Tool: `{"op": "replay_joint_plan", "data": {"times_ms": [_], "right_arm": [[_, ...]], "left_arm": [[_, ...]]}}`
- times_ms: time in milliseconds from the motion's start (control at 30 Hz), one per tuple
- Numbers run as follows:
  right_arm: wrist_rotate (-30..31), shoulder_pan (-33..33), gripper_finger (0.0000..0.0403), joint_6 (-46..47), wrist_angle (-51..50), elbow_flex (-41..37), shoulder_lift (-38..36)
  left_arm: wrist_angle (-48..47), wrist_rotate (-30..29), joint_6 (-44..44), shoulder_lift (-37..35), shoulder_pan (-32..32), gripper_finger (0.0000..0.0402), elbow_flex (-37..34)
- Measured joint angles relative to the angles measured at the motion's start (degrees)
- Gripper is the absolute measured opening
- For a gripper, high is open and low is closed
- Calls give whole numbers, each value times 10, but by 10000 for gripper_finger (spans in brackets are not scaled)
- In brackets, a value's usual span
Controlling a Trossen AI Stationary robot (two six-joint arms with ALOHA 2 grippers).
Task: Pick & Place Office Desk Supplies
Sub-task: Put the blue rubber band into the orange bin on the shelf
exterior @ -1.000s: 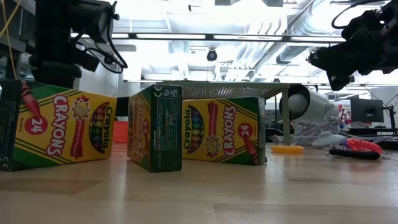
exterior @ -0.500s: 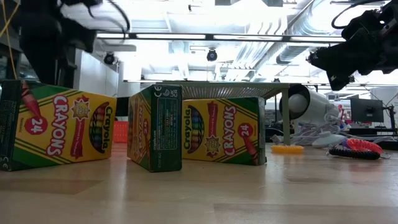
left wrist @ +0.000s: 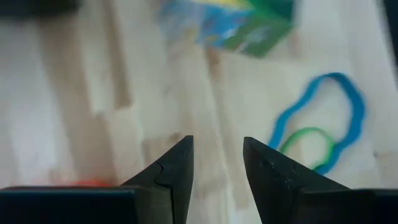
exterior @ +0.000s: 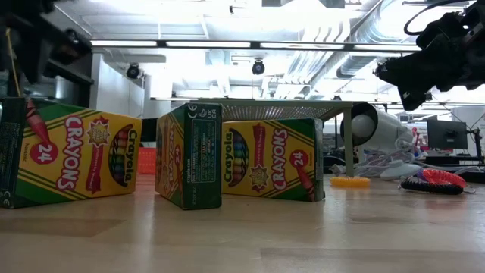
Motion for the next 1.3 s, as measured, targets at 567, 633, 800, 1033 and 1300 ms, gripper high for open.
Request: {"op": "replay_joint_plan", "data": {"times_ms": [567,633,800,1033,1300], "right_arm": [[0,0,90,0,0,0,0],[0,0,90,0,0,0,0],[0,0,90,0,0,0,0],[0,0,90,0,0,0,0],[0,0,90,0,0,0,0]], "left_arm": [[86,-3,49,0,-76,134,0],[86,-4,49,3,-76,134,0],[86,-4,50,38,-79,134,1],[108,-4,45,129,-105,134,1],[158,-4,16,214,-149,134,1]]}}
